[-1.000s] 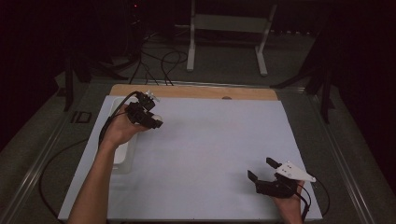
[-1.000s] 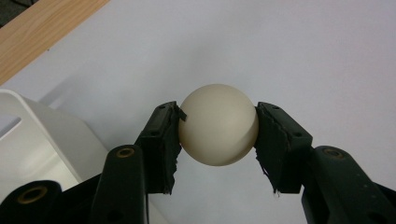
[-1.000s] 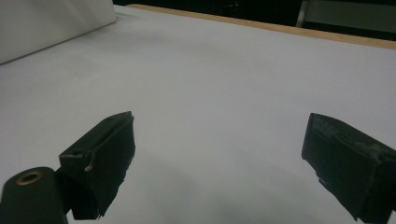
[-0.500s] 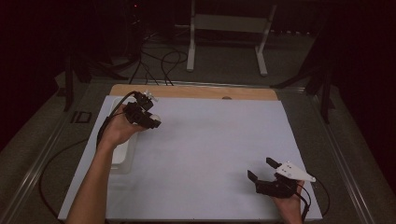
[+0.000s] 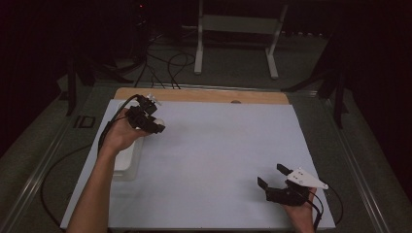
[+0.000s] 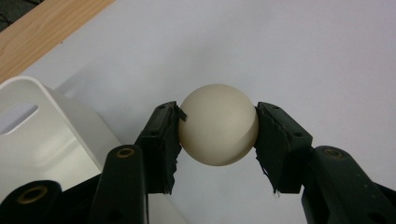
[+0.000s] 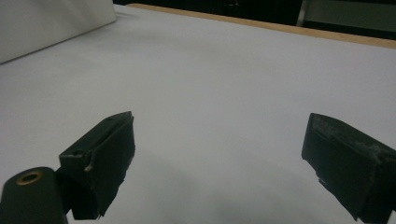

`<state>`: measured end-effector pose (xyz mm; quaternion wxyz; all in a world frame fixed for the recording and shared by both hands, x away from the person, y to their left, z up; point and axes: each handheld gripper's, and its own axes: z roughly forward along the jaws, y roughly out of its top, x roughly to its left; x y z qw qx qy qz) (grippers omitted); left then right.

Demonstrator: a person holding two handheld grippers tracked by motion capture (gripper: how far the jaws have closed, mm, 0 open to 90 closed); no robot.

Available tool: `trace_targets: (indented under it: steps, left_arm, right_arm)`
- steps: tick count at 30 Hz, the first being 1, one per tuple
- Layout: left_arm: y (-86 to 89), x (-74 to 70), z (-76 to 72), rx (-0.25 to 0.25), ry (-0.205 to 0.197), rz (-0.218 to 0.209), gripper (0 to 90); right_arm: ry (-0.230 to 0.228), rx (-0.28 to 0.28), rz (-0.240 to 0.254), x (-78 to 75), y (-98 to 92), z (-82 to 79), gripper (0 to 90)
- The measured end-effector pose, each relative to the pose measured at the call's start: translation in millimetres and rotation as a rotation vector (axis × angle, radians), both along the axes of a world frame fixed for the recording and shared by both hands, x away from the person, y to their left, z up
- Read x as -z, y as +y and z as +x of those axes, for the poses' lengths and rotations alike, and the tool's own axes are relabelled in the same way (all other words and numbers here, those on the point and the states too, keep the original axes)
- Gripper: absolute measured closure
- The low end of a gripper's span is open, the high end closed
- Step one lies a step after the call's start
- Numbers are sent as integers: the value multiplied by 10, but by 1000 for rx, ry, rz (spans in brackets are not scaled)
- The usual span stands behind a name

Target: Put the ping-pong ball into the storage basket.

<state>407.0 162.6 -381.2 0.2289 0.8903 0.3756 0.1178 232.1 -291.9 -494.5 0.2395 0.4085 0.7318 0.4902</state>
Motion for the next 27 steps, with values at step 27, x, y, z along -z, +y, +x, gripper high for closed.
trace_targets:
  steps: [27]
  left_arm:
    - [131, -31, -30, -23, -3, 0, 512]
  right_arm:
    - [0, 1, -2, -1, 0, -2, 91]
